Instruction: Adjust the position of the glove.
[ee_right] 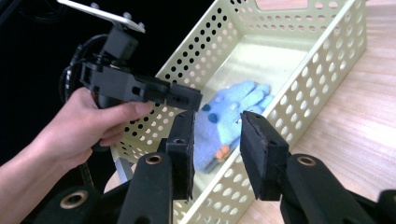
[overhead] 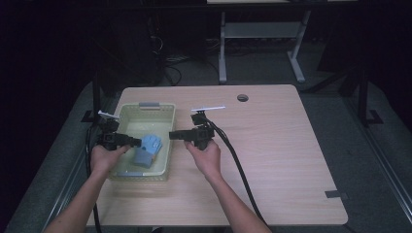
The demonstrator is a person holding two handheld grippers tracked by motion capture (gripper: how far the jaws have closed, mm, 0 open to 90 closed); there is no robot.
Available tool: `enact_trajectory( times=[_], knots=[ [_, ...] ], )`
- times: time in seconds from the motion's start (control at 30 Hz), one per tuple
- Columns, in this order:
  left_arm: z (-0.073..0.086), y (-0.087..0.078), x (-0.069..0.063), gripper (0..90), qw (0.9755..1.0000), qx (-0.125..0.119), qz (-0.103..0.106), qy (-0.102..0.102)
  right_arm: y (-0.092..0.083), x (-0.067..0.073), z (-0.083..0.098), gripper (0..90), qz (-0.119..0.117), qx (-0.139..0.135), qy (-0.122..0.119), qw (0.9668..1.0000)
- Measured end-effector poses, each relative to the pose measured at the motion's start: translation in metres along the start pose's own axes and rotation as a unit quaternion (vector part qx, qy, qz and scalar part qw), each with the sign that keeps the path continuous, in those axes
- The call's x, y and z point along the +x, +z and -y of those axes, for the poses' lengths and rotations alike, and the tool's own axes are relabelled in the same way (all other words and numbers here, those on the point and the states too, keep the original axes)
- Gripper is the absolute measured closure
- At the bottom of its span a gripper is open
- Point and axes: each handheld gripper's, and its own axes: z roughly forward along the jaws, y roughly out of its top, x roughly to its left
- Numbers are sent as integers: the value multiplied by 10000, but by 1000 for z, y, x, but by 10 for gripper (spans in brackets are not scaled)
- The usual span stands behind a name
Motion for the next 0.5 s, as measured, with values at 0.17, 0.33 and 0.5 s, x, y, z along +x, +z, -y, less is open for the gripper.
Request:
enact_trajectory(
  times=[0.17,0.33,0.5],
  knots=[
    [0,1,-1,610,9997,73,196,113,-3,-5,2,641,3,-24,54,10000],
    [0,12,-4,625,9989,378,265,78,-7,-8,4,627,16,-9,87,10000],
    [0,26,-5,622,9968,784,35,149,-12,-8,6,627,19,-76,96,9999]
  ],
)
